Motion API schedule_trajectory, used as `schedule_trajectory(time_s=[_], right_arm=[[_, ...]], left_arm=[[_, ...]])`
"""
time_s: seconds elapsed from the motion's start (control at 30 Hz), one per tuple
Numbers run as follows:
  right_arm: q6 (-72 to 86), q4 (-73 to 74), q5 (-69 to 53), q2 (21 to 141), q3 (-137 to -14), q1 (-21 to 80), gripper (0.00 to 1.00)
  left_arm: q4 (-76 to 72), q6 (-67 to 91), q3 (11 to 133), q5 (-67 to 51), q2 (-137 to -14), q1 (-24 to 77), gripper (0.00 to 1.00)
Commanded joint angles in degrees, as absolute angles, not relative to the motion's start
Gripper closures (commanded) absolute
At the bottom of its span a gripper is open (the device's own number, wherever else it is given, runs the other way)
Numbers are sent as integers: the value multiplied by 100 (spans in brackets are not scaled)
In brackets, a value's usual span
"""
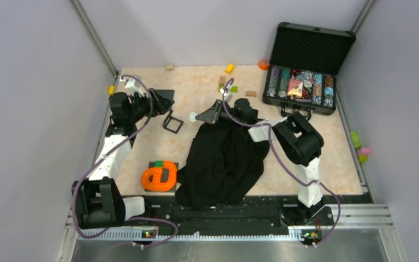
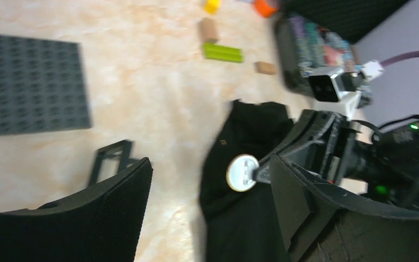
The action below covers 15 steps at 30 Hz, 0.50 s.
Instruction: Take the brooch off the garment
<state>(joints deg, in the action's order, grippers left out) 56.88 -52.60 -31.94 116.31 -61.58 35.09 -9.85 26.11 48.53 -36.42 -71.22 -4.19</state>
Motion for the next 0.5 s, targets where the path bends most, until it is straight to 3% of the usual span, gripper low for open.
schedule_trajectory(time_s=[0.0, 0.47], right_arm=[[5698, -5081, -2846, 12198, -6936, 3846, 100], [5864, -3992, -2469, 13601, -8641, 4203, 100]], left_arm=[[-416, 1896, 4617, -2366, -7118, -421, 18], [-1588, 2057, 3614, -1444, -6800, -435, 24]])
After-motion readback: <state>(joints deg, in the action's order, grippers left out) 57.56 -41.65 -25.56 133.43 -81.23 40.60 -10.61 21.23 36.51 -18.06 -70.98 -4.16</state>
